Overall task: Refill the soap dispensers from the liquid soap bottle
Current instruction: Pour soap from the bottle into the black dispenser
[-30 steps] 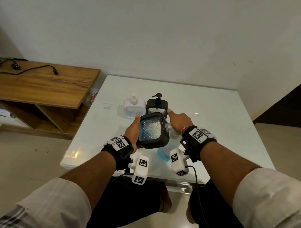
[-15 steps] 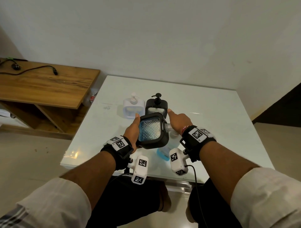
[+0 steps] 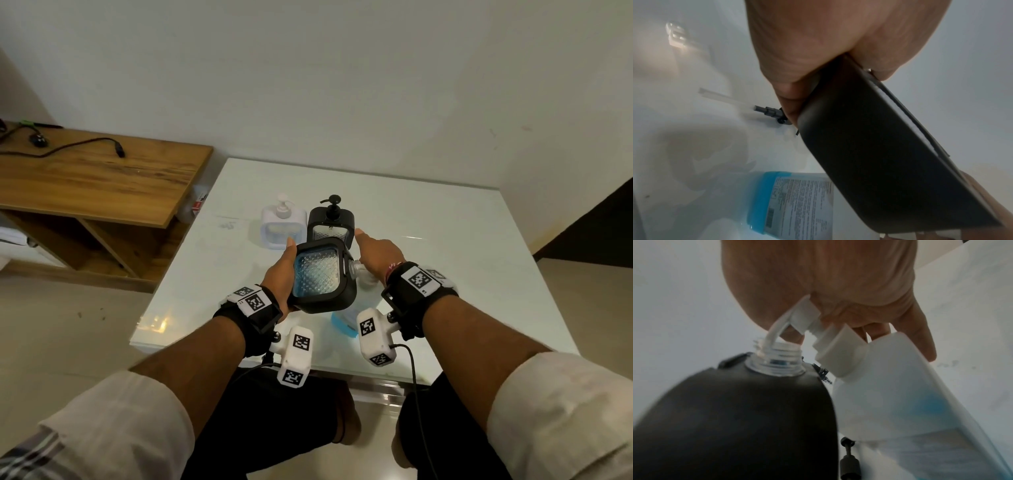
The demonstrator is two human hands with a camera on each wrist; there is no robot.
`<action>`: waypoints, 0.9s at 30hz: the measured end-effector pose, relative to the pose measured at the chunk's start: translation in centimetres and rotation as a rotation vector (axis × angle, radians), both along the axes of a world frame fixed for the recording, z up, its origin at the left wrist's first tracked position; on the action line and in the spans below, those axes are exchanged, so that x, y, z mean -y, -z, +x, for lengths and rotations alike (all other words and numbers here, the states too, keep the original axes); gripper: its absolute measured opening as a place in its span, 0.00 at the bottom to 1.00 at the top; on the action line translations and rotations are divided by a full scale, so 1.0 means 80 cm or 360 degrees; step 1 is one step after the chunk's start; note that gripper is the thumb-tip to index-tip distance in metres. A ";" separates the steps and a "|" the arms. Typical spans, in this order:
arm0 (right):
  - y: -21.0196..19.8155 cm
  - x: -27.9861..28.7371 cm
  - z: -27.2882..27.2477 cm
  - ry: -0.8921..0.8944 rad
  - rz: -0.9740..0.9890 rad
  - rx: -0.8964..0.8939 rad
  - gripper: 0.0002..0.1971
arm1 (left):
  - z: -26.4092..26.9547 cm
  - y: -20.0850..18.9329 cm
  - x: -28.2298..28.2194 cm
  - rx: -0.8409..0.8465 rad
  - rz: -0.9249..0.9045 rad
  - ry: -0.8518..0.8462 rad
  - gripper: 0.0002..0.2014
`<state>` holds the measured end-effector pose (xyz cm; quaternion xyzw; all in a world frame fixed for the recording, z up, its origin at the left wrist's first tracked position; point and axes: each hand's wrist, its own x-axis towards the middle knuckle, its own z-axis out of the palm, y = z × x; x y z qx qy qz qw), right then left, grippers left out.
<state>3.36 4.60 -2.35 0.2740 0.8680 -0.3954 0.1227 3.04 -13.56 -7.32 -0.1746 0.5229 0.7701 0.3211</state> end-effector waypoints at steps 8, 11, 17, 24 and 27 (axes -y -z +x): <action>-0.008 0.003 0.000 0.0011 -0.0007 0.0000 0.36 | -0.003 0.000 0.000 0.0017 0.0004 -0.0007 0.34; -0.005 0.003 0.002 0.0001 0.0118 0.0004 0.34 | 0.000 -0.002 -0.001 0.0020 0.0027 -0.0008 0.34; -0.007 -0.001 -0.001 -0.0049 -0.0066 0.0051 0.39 | -0.001 0.001 -0.001 0.0014 0.0100 -0.0014 0.34; -0.005 0.005 0.003 -0.0037 0.0111 0.0023 0.34 | -0.004 0.007 0.000 0.0024 0.0074 -0.0008 0.34; -0.007 0.001 0.002 -0.0064 0.0089 0.0014 0.36 | -0.003 0.005 0.000 0.0009 0.0067 -0.0007 0.34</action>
